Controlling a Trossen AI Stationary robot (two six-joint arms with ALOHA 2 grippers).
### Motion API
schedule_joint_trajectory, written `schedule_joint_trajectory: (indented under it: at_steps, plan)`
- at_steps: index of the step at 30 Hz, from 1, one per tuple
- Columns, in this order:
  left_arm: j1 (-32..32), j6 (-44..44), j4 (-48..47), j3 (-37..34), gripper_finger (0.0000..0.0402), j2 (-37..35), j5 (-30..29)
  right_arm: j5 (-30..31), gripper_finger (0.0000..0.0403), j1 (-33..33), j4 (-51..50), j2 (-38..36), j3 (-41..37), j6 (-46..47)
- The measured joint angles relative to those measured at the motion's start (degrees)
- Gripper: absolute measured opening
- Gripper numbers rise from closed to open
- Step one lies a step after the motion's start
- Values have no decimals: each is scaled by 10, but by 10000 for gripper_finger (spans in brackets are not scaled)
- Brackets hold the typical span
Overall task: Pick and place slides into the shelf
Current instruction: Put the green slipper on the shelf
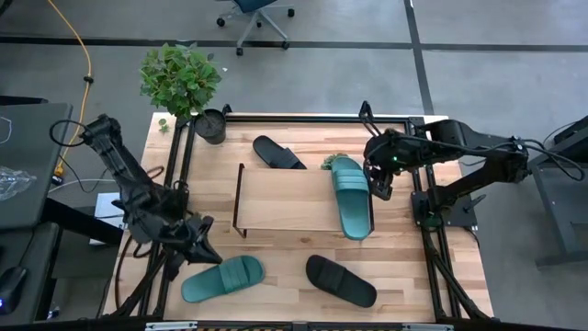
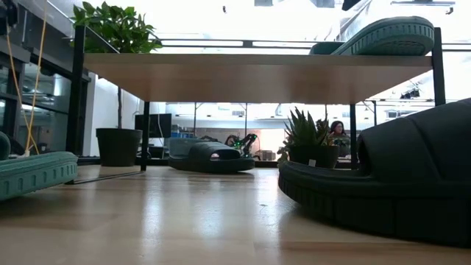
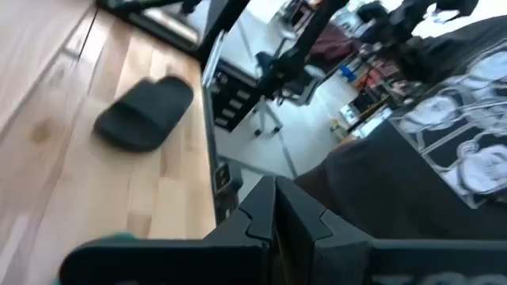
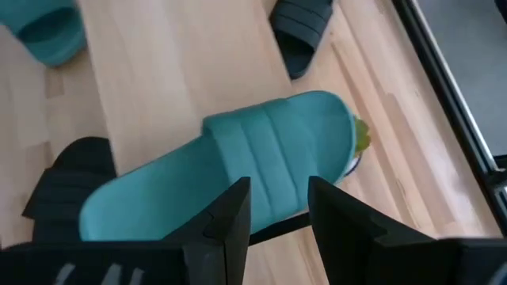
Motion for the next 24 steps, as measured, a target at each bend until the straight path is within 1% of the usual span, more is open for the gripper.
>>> schedule_joint_trajectory:
  at_steps: [3, 6, 10, 13, 16, 21, 24]
  plan:
    - [-20, -34, 0, 0, 0, 29, -24, 16, 118, 11, 1, 0, 0, 15]
    - [-33, -75, 0, 0, 0, 59, -28, 39, 118, 16, 11, 0, 0, 34]
    - [-53, -156, 3, 0, 0, 99, -27, 43, 118, 19, 31, 0, 0, 46]
    - [-69, -232, 7, 0, 0, 127, -22, 41, 118, 19, 41, 0, 0, 65]
    - [-89, -298, 23, 0, 0, 155, -15, 26, 118, 19, 43, 0, 0, 84]
    - [-100, -343, 43, 0, 1, 199, 31, 24, 118, 32, 43, 0, 0, 107]
    - [-98, -387, 46, 0, 1, 223, 33, 26, 118, 45, 43, 0, 0, 117]
